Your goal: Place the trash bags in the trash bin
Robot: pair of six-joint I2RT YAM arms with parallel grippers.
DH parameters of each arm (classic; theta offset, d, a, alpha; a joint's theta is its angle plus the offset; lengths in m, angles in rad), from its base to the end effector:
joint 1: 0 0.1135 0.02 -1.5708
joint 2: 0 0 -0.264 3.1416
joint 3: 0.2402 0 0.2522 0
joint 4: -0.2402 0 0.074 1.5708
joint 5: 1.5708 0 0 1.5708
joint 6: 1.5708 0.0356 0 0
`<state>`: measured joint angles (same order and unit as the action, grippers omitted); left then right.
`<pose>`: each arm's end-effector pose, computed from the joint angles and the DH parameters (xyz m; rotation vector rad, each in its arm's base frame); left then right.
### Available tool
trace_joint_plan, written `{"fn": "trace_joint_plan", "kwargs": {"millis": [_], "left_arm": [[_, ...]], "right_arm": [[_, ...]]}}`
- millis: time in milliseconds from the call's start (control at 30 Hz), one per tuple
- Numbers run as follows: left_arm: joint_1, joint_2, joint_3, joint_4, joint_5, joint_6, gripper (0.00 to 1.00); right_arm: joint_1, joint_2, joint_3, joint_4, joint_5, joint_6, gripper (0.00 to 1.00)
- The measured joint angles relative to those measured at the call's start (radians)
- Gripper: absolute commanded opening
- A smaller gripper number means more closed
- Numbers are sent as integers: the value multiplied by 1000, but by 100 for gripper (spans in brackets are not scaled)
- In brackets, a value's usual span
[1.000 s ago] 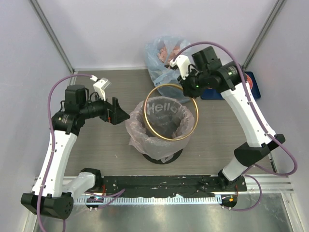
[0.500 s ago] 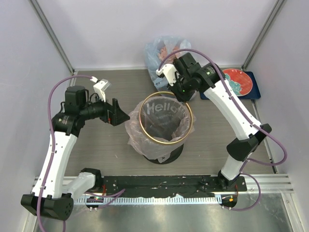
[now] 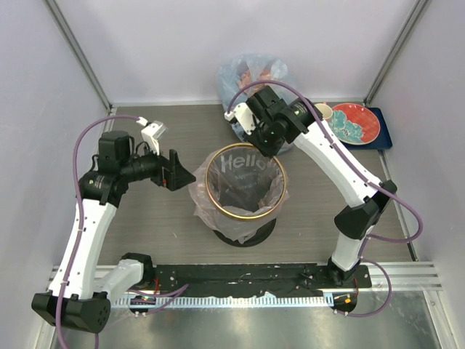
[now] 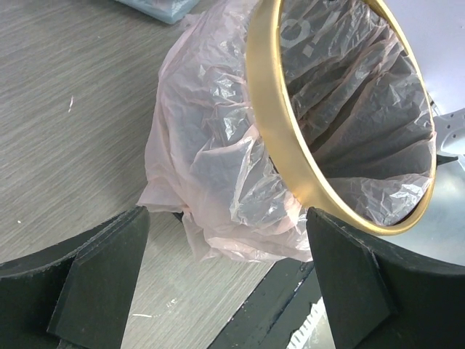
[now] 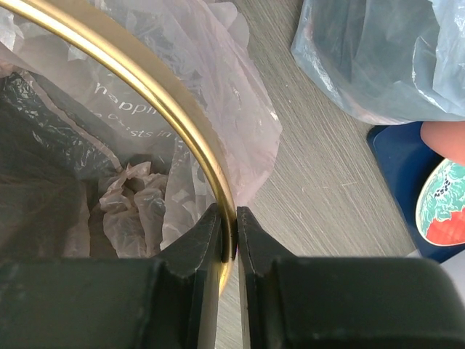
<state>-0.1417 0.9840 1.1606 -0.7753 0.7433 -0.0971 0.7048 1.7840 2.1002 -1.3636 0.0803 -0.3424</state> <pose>0.1819 -0.0503 0.3790 0.4769 2.0799 -0.9403 0.2645 0.2212 0.4099 -1.2820 2.2767 0.0229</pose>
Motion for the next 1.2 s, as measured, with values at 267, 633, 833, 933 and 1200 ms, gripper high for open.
{"fn": "trace_joint_plan", "kwargs": {"millis": [267,633,833,933,1200], "left_arm": [[0,16,55,38,29,-8,85],[-110,169,202,63,-36,12,84],[-214,209,231,39,-150,53,72],[-218,235,233,14,-201,66,60],[-218,270,233,-39,-293,80,50]], "right_arm": [[0,13,6,0,7,13,27],[9,47,47,-3,15,27,31],[18,51,57,-2,24,28,36],[20,54,66,-1,27,28,40],[21,56,72,0,27,28,45]]}}
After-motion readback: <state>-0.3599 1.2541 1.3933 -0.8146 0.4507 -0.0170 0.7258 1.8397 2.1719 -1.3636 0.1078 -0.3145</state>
